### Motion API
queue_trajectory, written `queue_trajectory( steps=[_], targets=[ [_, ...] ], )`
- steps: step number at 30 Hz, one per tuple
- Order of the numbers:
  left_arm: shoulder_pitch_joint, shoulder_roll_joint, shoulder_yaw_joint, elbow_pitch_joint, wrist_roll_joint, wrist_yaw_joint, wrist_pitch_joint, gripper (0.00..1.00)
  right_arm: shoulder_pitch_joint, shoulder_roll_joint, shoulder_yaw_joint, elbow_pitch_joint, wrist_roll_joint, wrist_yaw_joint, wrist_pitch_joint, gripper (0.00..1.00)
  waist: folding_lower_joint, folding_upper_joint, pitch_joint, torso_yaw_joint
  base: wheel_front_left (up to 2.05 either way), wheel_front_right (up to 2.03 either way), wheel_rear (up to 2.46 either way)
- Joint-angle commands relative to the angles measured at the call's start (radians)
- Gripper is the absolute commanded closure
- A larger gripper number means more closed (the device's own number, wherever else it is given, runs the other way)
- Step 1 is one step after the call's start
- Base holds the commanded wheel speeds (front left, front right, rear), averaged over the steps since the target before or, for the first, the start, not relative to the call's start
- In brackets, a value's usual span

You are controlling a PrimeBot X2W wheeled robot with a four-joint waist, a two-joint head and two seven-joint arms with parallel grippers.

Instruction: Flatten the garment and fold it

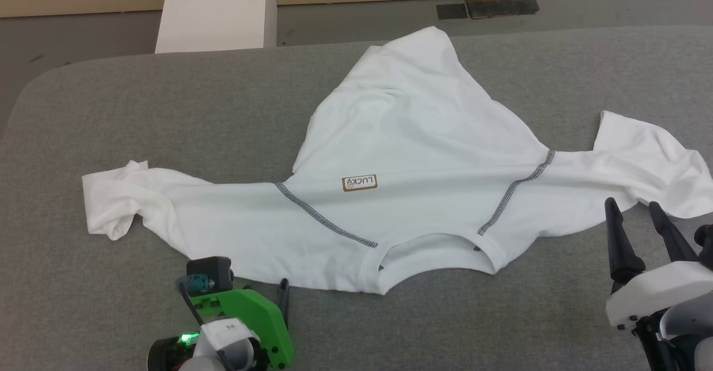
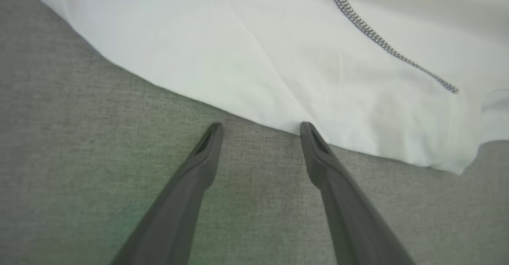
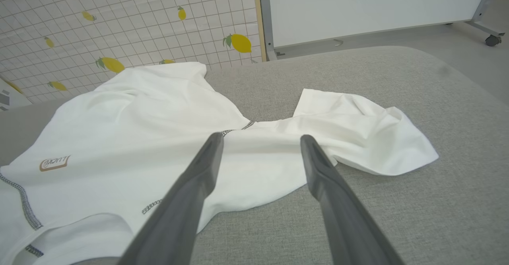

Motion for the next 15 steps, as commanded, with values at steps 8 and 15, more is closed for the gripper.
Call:
queue_trajectory(
  steps=[8, 15],
  targets=[
    [-0.030, 0.008, -0.019, 0.037, -0.011, 0.011, 0.078, 0.00, 0.004, 0.002, 0.045, -0.008, 0.029, -0.002, -0.020, 0.00, 0.0001, 0.0000, 0.023, -0.040, 0.00, 0.00, 0.00],
    [-0.086, 0.002, -0.046, 0.061, -0.012, -0.018, 0.066, 0.18, 0.000, 0.002, 0.056, 0.000, 0.040, -0.002, -0.032, 0.00, 0.0001, 0.0000, 0.034, -0.057, 0.00, 0.00, 0.00]
  ],
)
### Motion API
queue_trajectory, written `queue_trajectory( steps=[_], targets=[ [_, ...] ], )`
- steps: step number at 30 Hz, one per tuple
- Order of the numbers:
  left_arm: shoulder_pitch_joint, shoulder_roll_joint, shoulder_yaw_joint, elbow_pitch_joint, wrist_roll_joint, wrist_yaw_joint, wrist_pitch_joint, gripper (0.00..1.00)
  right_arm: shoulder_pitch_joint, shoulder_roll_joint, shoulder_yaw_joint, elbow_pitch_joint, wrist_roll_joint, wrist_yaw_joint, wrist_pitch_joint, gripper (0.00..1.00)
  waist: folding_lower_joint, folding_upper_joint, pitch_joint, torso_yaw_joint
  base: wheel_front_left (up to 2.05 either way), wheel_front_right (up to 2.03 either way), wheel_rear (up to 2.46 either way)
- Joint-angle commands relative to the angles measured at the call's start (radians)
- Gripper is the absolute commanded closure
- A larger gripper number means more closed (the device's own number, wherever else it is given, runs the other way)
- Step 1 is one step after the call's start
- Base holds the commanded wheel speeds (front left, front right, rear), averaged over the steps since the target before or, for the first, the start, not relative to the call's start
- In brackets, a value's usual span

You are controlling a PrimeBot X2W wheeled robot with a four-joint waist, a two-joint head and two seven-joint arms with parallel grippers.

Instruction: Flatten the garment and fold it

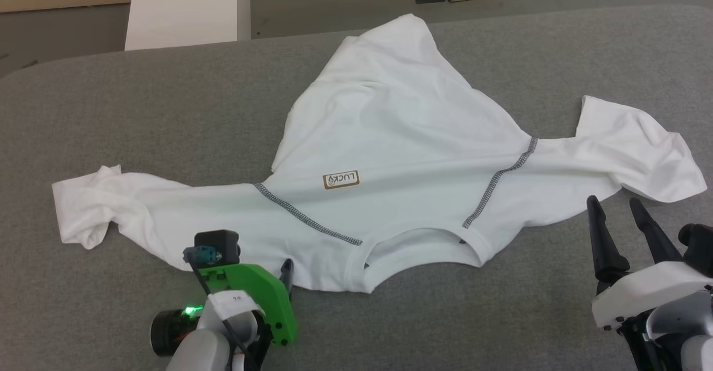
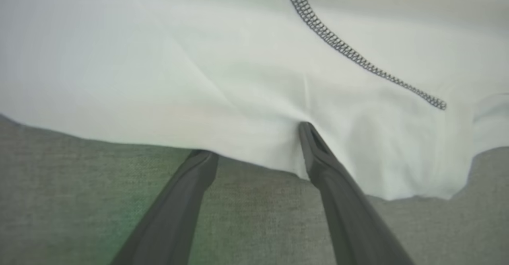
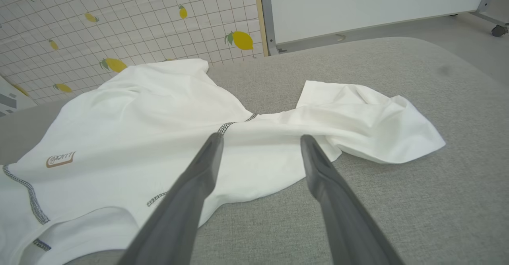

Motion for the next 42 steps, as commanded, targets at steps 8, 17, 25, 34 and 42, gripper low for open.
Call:
queue_trajectory(
  steps=[8, 17, 25, 34, 42],
  targets=[
    [-0.010, -0.005, -0.022, 0.028, -0.014, -0.032, -0.032, 1.00, -0.006, 0.002, -0.019, 0.032, 0.002, -0.002, 0.000, 0.00, 0.0001, 0.0000, 0.005, 0.002, 0.00, 0.00, 0.00],
    [-0.008, -0.004, -0.012, 0.004, -0.022, -0.034, -0.083, 1.00, -0.120, 0.002, -0.088, 0.214, 0.014, -0.002, 0.083, 0.00, 0.0001, 0.0000, 0.025, 0.037, 0.00, 0.00, 0.00],
    [-0.030, -0.004, -0.024, 0.006, -0.022, -0.049, -0.106, 1.00, -0.271, 0.002, -0.166, 0.424, -0.005, -0.002, 0.271, 0.00, 0.0001, 0.0000, 0.051, 0.067, 0.00, 0.00, 0.00],
    [-0.043, -0.004, -0.033, 0.010, -0.027, -0.058, -0.121, 1.00, -0.362, 0.002, -0.190, 0.491, -0.054, -0.002, 0.383, 0.16, 0.0001, 0.0000, 0.079, 0.086, 0.00, 0.00, 0.00],
    [-0.043, -0.005, -0.036, 0.018, -0.037, -0.066, -0.143, 1.00, -0.352, 0.002, -0.188, 0.456, -0.082, -0.002, 0.371, 1.00, 0.0001, 0.0000, 0.062, 0.090, 0.00, 0.00, 0.00]
  ],
)
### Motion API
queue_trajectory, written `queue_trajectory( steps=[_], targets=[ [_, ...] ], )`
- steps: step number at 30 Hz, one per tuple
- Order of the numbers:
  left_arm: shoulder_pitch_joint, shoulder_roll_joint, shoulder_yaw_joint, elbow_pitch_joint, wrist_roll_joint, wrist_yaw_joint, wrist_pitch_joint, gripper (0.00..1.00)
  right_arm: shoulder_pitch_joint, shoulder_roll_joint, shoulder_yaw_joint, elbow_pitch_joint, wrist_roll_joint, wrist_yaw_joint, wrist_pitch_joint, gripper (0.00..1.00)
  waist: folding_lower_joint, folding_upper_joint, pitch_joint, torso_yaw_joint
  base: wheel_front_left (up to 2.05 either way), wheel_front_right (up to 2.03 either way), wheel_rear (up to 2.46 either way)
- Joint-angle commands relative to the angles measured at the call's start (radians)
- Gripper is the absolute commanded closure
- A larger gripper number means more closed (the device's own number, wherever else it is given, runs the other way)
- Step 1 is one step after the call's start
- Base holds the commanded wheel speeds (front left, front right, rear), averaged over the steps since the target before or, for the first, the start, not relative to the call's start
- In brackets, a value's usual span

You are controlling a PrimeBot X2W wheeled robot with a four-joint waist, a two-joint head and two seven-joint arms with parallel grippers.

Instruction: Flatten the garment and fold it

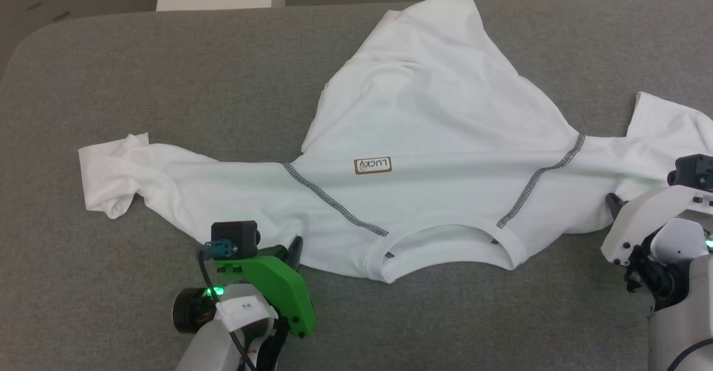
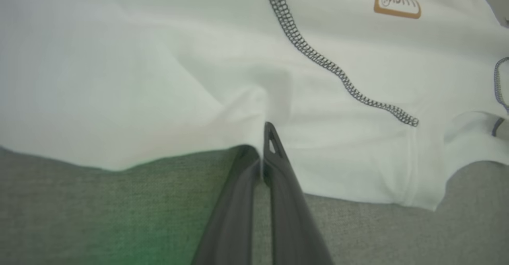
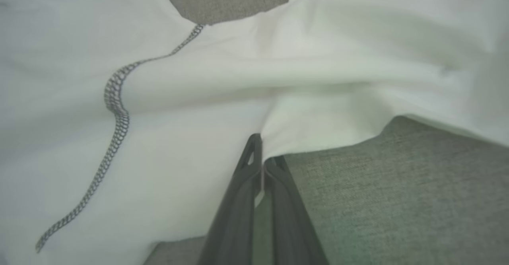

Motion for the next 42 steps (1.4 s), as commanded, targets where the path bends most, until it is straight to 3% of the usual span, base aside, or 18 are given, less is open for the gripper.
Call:
queue_trajectory(
  steps=[1, 6, 11, 17, 23, 27, 32, 38, 42],
  targets=[
    [-0.001, 0.008, 0.004, 0.010, 0.002, -0.006, -0.012, 1.00, 0.025, 0.005, 0.006, -0.016, -0.004, -0.001, -0.013, 1.00, -0.0001, 0.0000, -0.016, 0.000, 0.00, 0.00, 0.00],
    [0.012, 0.007, 0.032, -0.043, -0.027, -0.023, -0.076, 1.00, 0.097, 0.005, 0.020, -0.139, 0.033, -0.001, -0.037, 1.00, -0.0001, 0.0000, -0.059, -0.010, 0.00, 0.00, 0.00],
    [0.021, 0.043, 0.063, -0.180, -0.062, -0.058, -0.089, 1.00, 0.173, 0.005, 0.037, -0.368, 0.040, -0.001, 0.009, 1.00, -0.0001, 0.0000, -0.097, -0.025, 0.00, 0.00, 0.00],
    [-0.038, 0.103, 0.100, -0.384, -0.130, -0.108, -0.012, 1.00, 0.178, -0.003, 0.077, -0.655, -0.035, -0.001, 0.133, 1.00, -0.0001, 0.0000, -0.124, -0.038, 0.00, 0.00, 0.00],
    [-0.195, 0.164, 0.139, -0.506, -0.190, -0.123, 0.114, 1.00, 0.048, -0.117, 0.145, -0.778, -0.044, -0.001, 0.253, 1.00, -0.0001, 0.0000, -0.121, -0.050, 0.00, 0.00, 0.00],
    [-0.333, 0.195, 0.164, -0.504, -0.199, -0.121, 0.169, 1.00, -0.091, -0.200, 0.184, -0.766, -0.036, -0.001, 0.315, 1.00, -0.0001, 0.0000, -0.096, -0.055, 0.00, 0.00, 0.00],
    [-0.522, 0.214, 0.184, -0.427, -0.179, -0.115, 0.190, 1.00, -0.312, -0.265, 0.258, -0.652, -0.029, -0.001, 0.345, 1.00, -0.0001, 0.0000, -0.027, -0.058, 0.00, 0.00, 0.00],
    [-0.747, 0.239, 0.207, -0.263, -0.114, -0.104, 0.154, 1.00, -0.576, -0.326, 0.359, -0.456, -0.082, -0.001, 0.297, 1.00, -0.0001, 0.0000, 0.089, -0.065, 0.00, 0.00, 0.00],
    [-0.890, 0.249, 0.217, -0.137, -0.063, -0.094, 0.096, 1.00, -0.750, -0.325, 0.399, -0.313, -0.111, -0.001, 0.235, 1.00, -0.0001, 0.0000, 0.171, -0.067, 0.00, 0.00, 0.00]
  ],
)
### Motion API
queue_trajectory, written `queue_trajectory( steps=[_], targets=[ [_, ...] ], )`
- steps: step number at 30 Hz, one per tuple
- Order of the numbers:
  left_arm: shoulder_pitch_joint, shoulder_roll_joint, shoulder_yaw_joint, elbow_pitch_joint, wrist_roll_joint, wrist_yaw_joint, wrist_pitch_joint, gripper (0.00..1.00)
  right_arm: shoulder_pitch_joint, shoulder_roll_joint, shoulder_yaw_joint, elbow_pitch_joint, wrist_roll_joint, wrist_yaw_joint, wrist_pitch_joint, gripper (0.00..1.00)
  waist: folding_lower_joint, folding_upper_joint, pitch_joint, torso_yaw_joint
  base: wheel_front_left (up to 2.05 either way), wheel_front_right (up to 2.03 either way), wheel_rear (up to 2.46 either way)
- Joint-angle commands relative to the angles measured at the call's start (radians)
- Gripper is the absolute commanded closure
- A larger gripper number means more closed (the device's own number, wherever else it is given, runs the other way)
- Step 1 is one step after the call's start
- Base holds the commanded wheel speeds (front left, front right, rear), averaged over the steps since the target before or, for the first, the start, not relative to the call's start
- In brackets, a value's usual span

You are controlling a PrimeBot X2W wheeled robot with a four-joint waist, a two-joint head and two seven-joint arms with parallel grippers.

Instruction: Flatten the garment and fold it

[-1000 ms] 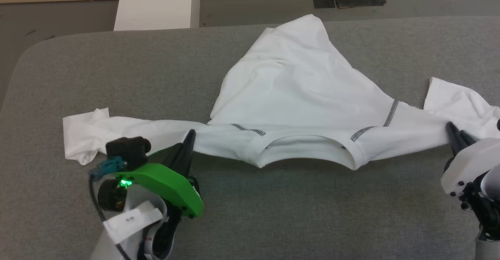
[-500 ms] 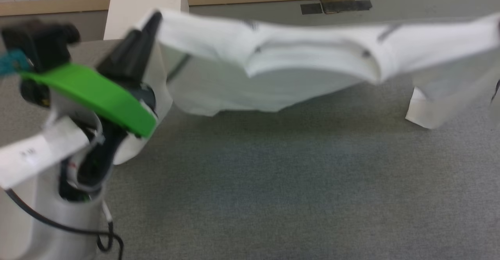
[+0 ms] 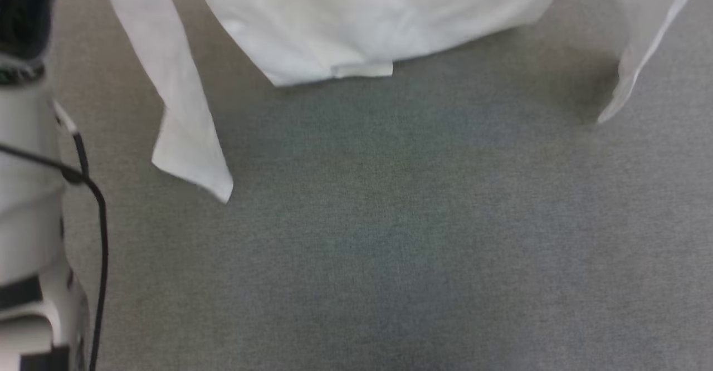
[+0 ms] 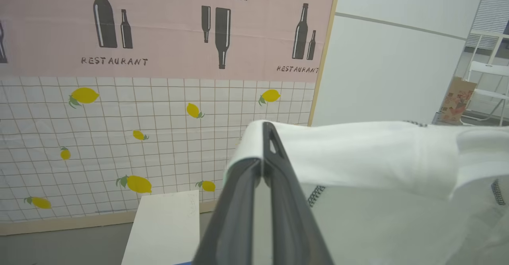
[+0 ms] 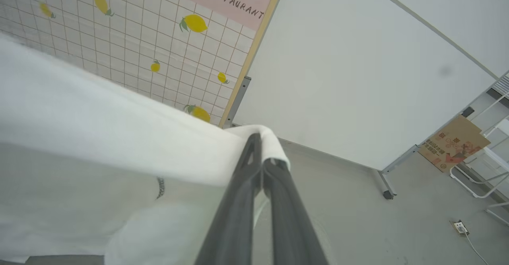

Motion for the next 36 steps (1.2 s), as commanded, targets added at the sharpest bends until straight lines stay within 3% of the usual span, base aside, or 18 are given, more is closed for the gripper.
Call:
queue_trajectory(
  steps=[1, 8, 13, 20, 26, 36],
  targets=[
    [-0.057, 0.012, 0.013, 0.035, 0.017, 0.017, -0.023, 1.00, -0.061, 0.003, -0.008, 0.035, -0.014, -0.002, -0.027, 1.00, -0.0002, -0.0001, 0.114, -0.007, 0.00, 0.00, 0.00],
    [-0.292, 0.012, 0.034, 0.201, 0.084, 0.050, -0.163, 1.00, -0.310, 0.053, -0.029, 0.188, -0.100, -0.002, -0.207, 1.00, -0.0002, -0.0001, 0.224, -0.011, 0.00, 0.00, 0.00],
    [-0.446, -0.016, 0.074, 0.254, 0.082, 0.080, -0.285, 1.00, -0.454, 0.085, -0.114, 0.255, -0.181, -0.002, -0.346, 1.00, -0.0002, -0.0001, 0.262, -0.006, 0.00, 0.00, 0.00],
    [-0.561, -0.037, 0.078, 0.306, 0.071, 0.065, -0.372, 1.00, -0.555, 0.103, -0.161, 0.338, -0.224, -0.002, -0.491, 1.00, -0.0002, -0.0001, 0.288, 0.012, 0.00, 0.00, 0.00],
    [-0.446, -0.015, 0.045, 0.391, 0.078, 0.026, -0.364, 1.00, -0.466, 0.102, -0.149, 0.441, -0.169, -0.002, -0.558, 1.00, -0.0002, -0.0001, 0.287, 0.022, 0.00, 0.00, 0.00],
    [-0.038, -0.005, 0.020, 0.491, -0.006, -0.051, -0.238, 1.00, -0.111, 0.100, -0.056, 0.506, 0.005, -0.002, -0.592, 1.00, -0.0002, -0.0001, 0.175, 0.021, 0.00, 0.00, 0.00]
  ],
)
